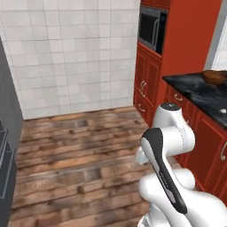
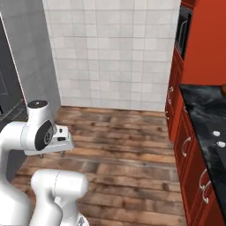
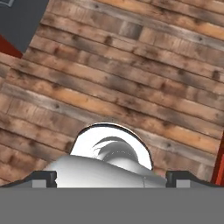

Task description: Pick the cup and bowl from the counter and place them on the counter next to the sink.

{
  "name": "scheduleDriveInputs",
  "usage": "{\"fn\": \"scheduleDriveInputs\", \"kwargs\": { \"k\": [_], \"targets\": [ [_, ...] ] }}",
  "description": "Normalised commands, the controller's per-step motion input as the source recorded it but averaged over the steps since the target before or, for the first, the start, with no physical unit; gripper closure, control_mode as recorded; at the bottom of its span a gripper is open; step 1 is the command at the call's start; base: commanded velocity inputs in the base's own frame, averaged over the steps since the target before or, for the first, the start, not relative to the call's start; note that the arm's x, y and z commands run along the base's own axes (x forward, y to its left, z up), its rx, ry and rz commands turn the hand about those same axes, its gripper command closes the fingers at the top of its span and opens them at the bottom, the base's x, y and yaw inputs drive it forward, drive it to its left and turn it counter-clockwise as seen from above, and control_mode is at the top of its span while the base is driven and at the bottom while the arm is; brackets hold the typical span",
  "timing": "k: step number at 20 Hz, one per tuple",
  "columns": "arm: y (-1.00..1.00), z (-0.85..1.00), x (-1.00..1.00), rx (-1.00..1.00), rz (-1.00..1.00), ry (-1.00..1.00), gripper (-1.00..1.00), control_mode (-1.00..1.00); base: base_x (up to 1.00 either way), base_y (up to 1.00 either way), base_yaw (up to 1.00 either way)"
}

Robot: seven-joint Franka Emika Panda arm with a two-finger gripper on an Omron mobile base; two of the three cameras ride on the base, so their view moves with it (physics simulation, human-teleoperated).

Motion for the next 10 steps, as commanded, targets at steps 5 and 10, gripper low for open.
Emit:
{"fn": "scheduleDriveInputs", "kwargs": {
  "k": [5, 10],
  "targets": [
    [0.00, 0.00, 0.00, 0.00, 0.00, 0.00, -1.00, 1.00, 1.00, 0.00, -0.31],
    [0.00, 0.00, 0.00, 0.00, 0.00, 0.00, -1.00, 1.00, 1.00, 0.00, -0.30]
  ]
}}
